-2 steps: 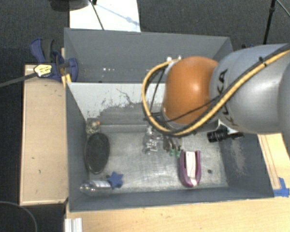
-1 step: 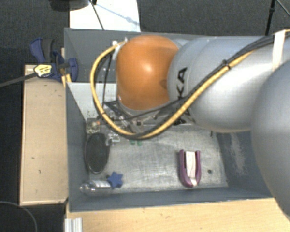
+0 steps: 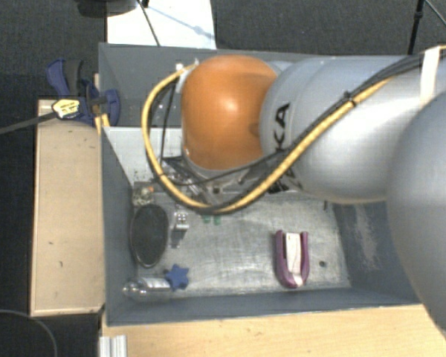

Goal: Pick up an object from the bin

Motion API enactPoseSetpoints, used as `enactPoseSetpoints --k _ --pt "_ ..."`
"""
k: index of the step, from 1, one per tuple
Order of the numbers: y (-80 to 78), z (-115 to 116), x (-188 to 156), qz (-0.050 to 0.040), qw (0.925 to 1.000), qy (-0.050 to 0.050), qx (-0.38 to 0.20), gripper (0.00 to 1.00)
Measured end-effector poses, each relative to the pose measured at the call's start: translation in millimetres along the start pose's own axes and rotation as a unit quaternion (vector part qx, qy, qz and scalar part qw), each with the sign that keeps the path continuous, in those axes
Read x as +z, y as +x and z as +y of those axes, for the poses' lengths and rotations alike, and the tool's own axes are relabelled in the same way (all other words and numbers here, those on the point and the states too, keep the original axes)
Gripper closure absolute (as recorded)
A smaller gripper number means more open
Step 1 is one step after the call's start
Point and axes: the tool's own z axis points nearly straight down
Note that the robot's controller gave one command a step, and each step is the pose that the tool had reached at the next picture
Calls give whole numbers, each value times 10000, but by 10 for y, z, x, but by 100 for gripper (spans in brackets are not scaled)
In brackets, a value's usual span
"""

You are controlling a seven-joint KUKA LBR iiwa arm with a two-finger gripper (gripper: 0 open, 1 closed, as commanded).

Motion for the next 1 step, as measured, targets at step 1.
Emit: enactPoseSetpoints --k 1 --pt "-206 -71 1636 11 9951 6 -991 0"
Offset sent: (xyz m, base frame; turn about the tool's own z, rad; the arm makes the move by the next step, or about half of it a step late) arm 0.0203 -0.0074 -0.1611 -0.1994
